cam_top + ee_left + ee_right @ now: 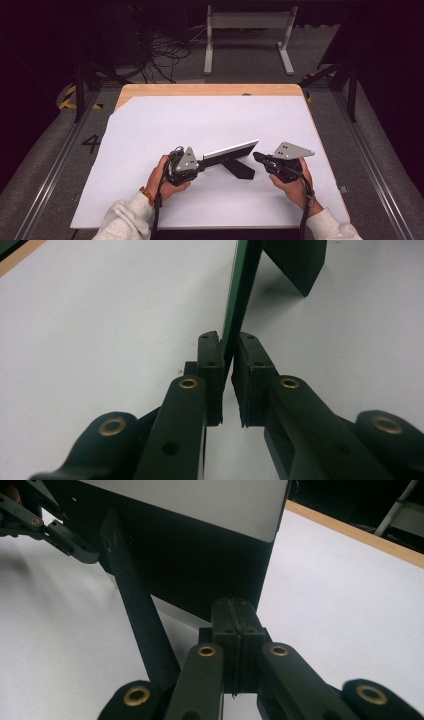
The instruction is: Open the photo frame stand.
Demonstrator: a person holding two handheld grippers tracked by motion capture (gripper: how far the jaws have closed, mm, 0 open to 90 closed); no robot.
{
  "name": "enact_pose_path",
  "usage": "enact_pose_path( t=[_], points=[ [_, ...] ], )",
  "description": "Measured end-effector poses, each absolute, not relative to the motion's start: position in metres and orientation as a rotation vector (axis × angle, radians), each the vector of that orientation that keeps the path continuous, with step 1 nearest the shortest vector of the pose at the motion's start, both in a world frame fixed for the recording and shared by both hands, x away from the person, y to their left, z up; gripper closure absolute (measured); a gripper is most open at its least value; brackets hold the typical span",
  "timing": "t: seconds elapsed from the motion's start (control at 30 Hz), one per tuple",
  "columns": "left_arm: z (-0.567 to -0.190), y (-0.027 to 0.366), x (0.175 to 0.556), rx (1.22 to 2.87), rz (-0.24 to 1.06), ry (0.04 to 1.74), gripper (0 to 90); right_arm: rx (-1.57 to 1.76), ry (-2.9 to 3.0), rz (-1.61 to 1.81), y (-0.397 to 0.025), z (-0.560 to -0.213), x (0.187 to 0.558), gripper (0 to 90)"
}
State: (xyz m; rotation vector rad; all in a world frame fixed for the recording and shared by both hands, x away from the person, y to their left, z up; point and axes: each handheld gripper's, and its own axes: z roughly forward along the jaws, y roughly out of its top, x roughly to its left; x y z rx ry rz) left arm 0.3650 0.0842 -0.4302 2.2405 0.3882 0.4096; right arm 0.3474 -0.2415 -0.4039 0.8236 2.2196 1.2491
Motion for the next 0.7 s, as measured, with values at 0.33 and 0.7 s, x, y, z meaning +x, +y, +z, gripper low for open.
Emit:
enact_pose_path(
  t=[0.33,0.7],
  points=[
    [-0.431,0.085,0.366,2.236,0.401,0.381,82.7,0.825,2.208,1.263,-0.240,-0.403,0.352,90.0],
    [-0.431,0.084,0.363,2.248,0.423,0.360,83.5,0.835,2.205,1.254,-0.236,-0.406,0.361,90.0]
  ],
)
